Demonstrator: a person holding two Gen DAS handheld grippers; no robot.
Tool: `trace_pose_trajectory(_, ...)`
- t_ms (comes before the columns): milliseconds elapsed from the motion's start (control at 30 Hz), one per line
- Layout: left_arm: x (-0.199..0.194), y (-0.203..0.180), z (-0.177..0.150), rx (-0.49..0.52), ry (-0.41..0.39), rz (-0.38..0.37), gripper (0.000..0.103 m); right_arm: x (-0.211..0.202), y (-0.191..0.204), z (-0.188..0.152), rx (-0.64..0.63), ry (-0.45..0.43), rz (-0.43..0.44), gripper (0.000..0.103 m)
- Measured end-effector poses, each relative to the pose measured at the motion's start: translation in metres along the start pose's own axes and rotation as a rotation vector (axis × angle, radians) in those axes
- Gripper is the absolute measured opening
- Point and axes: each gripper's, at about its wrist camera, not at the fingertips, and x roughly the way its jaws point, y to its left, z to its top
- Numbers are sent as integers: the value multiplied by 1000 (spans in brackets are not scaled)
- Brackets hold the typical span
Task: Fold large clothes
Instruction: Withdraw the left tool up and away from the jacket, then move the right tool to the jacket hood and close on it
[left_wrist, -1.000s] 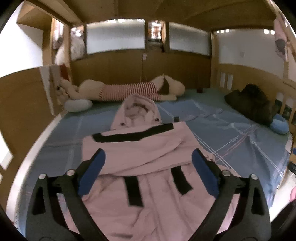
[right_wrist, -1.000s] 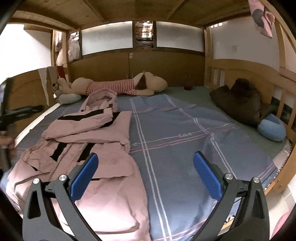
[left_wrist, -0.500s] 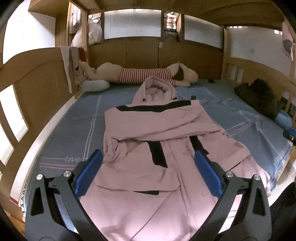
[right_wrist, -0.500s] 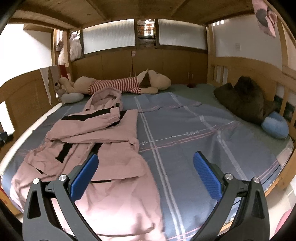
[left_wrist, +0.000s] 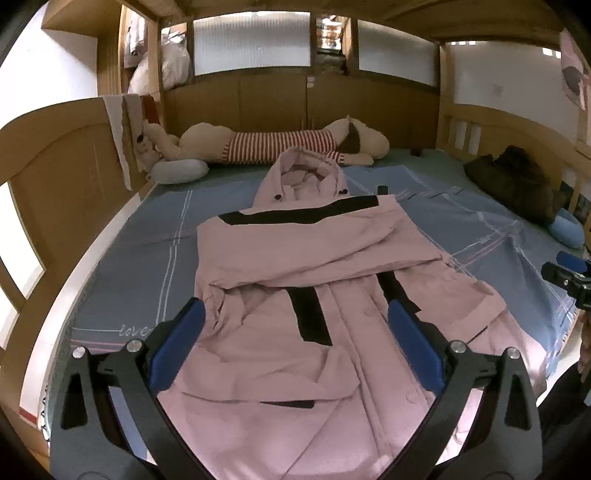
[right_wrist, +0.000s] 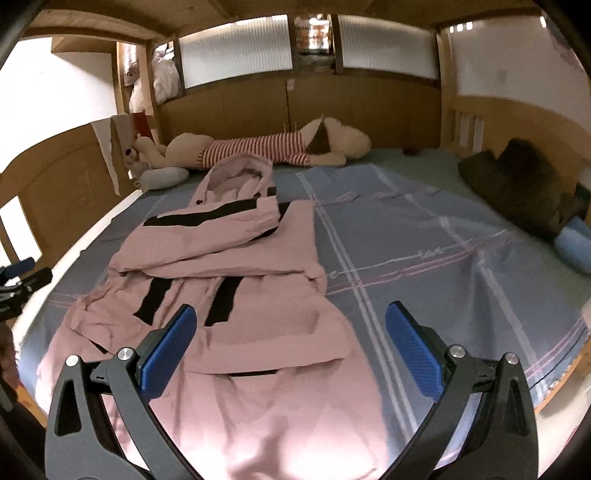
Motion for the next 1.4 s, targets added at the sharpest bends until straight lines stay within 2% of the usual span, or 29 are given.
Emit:
trace_pose_trajectory(200,30,12,-2,-17,80,19,101,32,6,12,22,89,49,102)
trace_pose_trajectory(333,34,20,0,-46,104,-5,101,69,18,41,16,194,101,102)
trace_pose_trajectory(500,34,25,2,-41,93,-9,101,131,47,106,-22,270,187,102)
trace_pose_trajectory(600,43,32,2,-49,122,4,101,188,68,157,-73,331,181,102)
trace_pose_trajectory(700,53,41,2,-73,163,11,101,238,81,194,-87,368,180,102)
trace_pose_trajectory(767,58,47,2,-91,181,10,101,281,89,222,-91,382,158,97)
trace_pose_trajectory(833,62,51,1,-102,196,17,101,328,90,247,-75,418,143,84)
trace_pose_trajectory(900,66,55,0,-106,209,19,101,375,86,267,-51,450,105,78)
trace_pose_trajectory(967,71,58,-1,-108,230,22,101,409,80,277,-37,463,61,73)
trace_pose_trajectory(1100,80,63,-2,-108,251,27,101,486,70,287,-28,545,-6,47)
trace_pose_trajectory(1300,93,70,-3,-112,282,32,101,550,60,296,46,559,-3,47)
trace_pose_trajectory(1400,98,72,-4,-116,292,27,101,566,70,304,32,527,-1,47)
